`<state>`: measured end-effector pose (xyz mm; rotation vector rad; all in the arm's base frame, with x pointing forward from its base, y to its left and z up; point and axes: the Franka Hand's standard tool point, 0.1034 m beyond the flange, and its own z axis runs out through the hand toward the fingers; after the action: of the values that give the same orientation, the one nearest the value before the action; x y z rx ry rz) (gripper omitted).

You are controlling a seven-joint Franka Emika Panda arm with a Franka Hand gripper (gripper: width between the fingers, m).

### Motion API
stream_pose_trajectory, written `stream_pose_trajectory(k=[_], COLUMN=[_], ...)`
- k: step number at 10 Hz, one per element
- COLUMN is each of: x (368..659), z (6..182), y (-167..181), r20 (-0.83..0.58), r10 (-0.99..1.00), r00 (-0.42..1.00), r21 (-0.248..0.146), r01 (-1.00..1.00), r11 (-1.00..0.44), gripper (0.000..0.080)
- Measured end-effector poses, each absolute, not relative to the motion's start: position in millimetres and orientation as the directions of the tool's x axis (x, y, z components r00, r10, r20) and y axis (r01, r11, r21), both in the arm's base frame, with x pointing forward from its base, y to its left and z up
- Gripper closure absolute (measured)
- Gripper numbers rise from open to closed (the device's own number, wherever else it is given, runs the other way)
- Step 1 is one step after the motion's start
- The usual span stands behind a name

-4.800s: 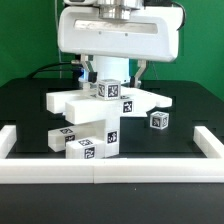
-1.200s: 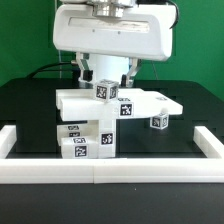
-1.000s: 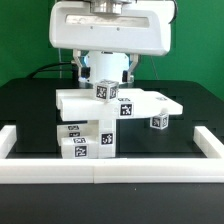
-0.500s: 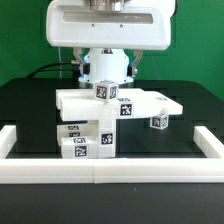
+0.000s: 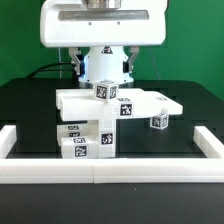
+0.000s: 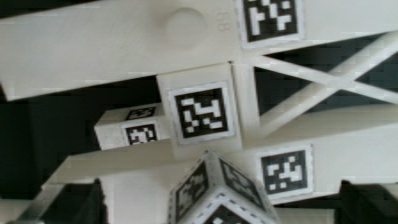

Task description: Assemble chair

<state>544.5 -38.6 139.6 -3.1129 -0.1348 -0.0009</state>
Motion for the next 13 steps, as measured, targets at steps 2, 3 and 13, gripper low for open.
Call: stream_pose_trajectory(k=[2,3,13], x=[544.3,544.2,555.0], z=[139.3,139.3,138.9], y=[-39.0,-39.6,-50.4], r20=[0.001,0.001,-0.023], r10=[0.089,0.114,0.720], r00=[0.996,0.993,0.693], r21=[-0.025,-0.024,0.015], r01=[0.089,0.114,0.721], r11=[-0.996,-0.993,-0.693], gripper=[0.0150,0.0150,0.0150])
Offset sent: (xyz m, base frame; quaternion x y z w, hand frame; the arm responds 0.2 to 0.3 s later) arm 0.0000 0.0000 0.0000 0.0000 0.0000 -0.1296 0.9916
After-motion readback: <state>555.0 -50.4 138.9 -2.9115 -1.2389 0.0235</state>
